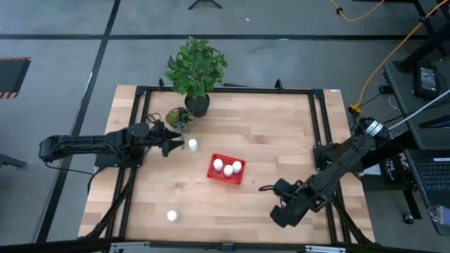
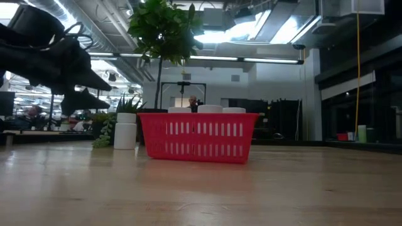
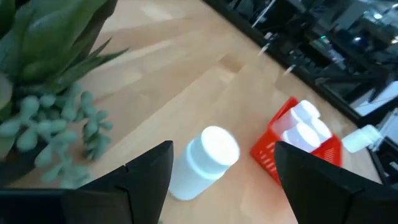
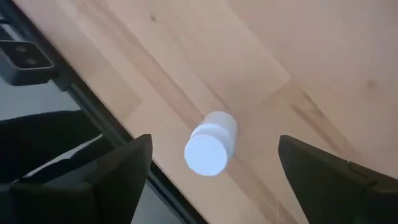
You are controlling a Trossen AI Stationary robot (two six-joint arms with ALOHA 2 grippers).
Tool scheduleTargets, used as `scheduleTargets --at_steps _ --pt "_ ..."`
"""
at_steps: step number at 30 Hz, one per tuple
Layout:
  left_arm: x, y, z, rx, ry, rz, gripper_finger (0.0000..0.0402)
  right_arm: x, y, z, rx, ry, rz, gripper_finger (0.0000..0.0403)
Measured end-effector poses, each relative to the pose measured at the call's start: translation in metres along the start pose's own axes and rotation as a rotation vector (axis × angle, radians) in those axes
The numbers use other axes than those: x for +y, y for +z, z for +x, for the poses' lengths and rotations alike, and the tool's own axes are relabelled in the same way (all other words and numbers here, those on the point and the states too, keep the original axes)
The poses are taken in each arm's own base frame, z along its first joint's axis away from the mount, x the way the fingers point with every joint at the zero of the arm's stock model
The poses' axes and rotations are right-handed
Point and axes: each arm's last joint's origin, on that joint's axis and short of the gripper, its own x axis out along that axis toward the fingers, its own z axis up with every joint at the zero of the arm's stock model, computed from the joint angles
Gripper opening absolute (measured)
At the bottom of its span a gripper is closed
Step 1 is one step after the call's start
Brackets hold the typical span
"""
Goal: Pick and place pill bottles into a basket
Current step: Put the white pill bottle into the bin
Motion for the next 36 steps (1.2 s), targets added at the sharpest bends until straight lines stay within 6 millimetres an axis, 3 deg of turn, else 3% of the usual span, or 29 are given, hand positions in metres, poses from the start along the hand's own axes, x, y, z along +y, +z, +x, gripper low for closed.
scheduleTargets --at_steps 9,22,28,34,36 --pt "0.003 -0.004 0.004 0.036 0.048 -0.108 0.0271 0.005 -0.009 0.040 0.067 -0.110 0.019 0.0350" --pt "0.004 -0.002 0.004 -0.011 0.094 -0.115 0.0271 0.012 -0.024 0.079 0.089 -0.150 0.000 0.0339" --pt "0.004 -0.002 0.004 -0.013 0.093 -0.137 0.0271 0.012 -0.024 0.079 0.092 -0.150 0.000 0.0289" --pt "0.004 -0.002 0.004 -0.019 0.100 -0.138 0.0271 0.012 -0.024 0.078 0.094 -0.143 -0.033 0.0179" --pt "0.004 -0.001 0.004 -0.023 0.104 -0.137 0.0271 0.012 -0.022 0.077 0.096 -0.136 -0.065 0.0169"
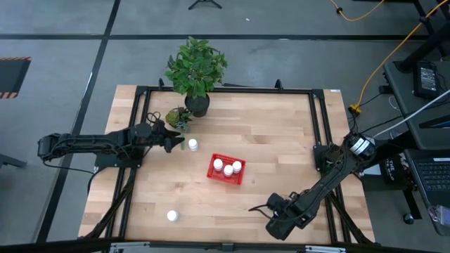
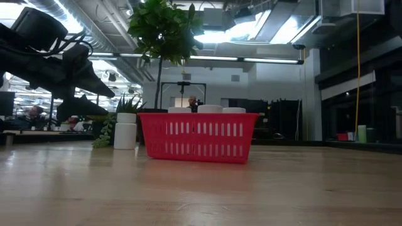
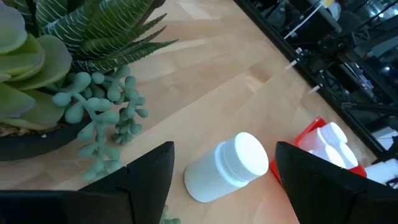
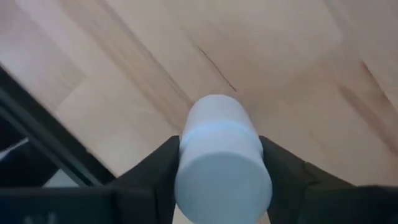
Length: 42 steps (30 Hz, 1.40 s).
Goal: Pick and place pill bottles into a basket
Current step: Put the white pill bottle into the bin
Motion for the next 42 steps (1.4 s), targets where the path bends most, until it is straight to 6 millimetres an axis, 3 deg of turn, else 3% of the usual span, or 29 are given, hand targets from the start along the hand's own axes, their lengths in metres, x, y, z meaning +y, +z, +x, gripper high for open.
scheduleTargets --at_steps 6,15,22,27,33,38,42 --pt "0.000 0.000 0.000 -0.004 0.004 0.010 0.0271 0.006 0.014 -0.011 -0.008 0.012 -0.119 0.0169" --pt "0.000 0.001 0.000 -0.020 0.013 0.016 0.0271 0.001 0.056 -0.046 -0.003 -0.133 -0.341 0.0169" --pt "0.000 0.001 0.000 -0.023 0.017 0.023 0.0271 0.003 0.113 -0.083 -0.071 -0.058 -0.511 0.0169" --pt "0.000 0.001 0.000 -0.027 0.019 0.025 0.0271 0.009 0.160 -0.125 -0.237 0.078 -0.610 0.0169" --pt "0.000 0.001 0.000 -0.027 0.020 0.026 0.0271 0.011 0.202 -0.169 -0.416 0.144 -0.710 0.0169" --pt "0.000 0.002 0.000 -0.038 0.031 0.036 0.0271 0.022 0.229 -0.173 -0.451 0.135 -0.778 0.0169" --pt "0.001 0.002 0.000 -0.042 0.035 0.052 0.0271 0.035 0.246 -0.157 -0.396 0.133 -0.828 0.0169"
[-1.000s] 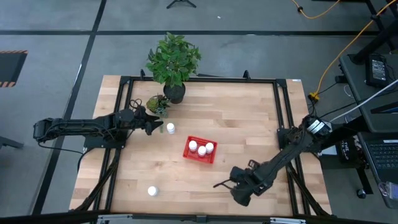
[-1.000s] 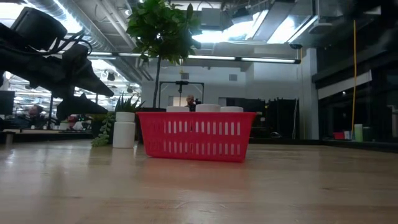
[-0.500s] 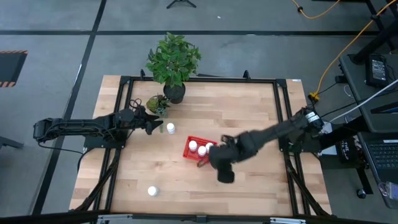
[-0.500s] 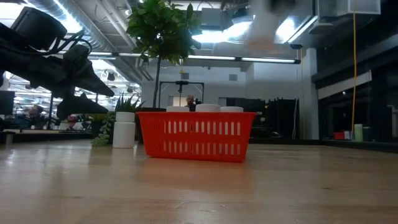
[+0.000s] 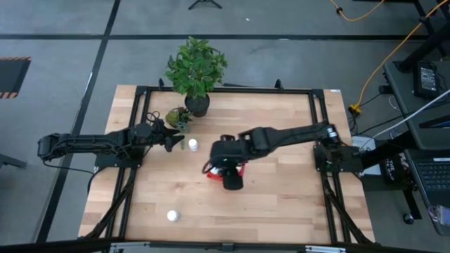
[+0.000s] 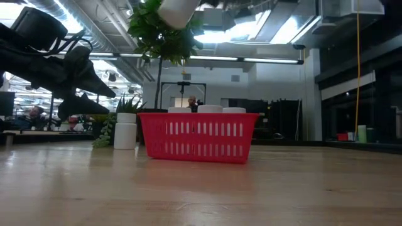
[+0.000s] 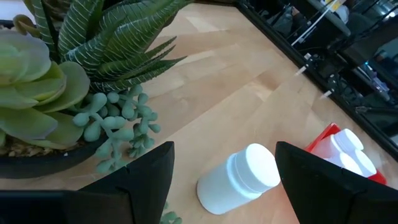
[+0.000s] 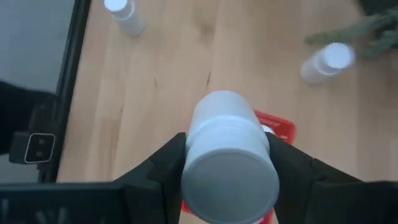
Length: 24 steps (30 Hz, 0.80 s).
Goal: Pick and place pill bottles into a basket
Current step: Put the white pill bottle into the bin
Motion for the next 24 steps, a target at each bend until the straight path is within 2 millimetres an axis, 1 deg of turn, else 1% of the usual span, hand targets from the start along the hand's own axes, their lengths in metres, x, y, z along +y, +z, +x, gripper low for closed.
scheduleTargets --at_steps 4,7,10,16,24 --pt "0.000 0.001 0.000 -0.012 0.010 0.000 0.0271 0.000 0.004 0.031 0.082 0.013 -0.036 0.0169" --pt "0.000 0.001 0.000 -0.021 0.018 0.000 0.0271 -0.001 0.002 0.054 0.139 0.010 -0.059 0.0169" --pt "0.000 0.001 0.000 -0.024 0.020 0.000 0.0271 -0.003 -0.001 0.069 0.179 0.007 -0.067 0.0169" --pt "0.000 0.001 0.000 -0.026 0.023 0.000 0.0271 -0.014 -0.005 0.090 0.234 -0.004 -0.073 0.0169" --pt "0.001 0.002 0.000 -0.038 0.035 -0.001 0.0271 -0.024 -0.009 0.103 0.276 -0.012 -0.070 0.0169"
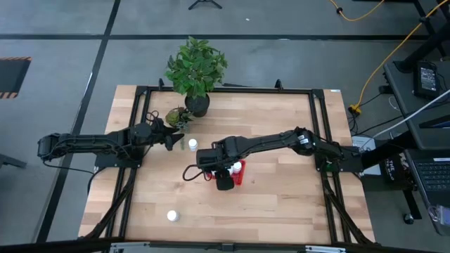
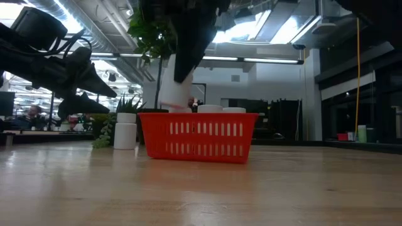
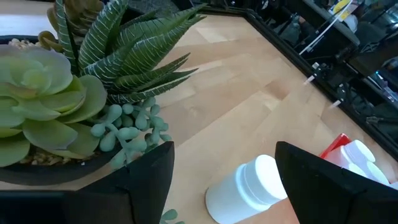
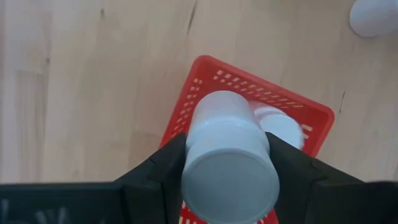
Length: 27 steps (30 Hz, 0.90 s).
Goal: Pick and place pill bottles into a basket
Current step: Put the white pill bottle into the bin
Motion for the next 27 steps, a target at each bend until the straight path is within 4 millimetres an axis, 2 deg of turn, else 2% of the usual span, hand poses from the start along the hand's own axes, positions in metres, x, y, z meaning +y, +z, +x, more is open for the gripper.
scheduleTargets --at_steps 27 --pt "0.000 0.000 0.000 -0.008 0.004 0.036 0.0271 -0.012 0.000 0.047 0.081 0.005 -0.052 0.0169"
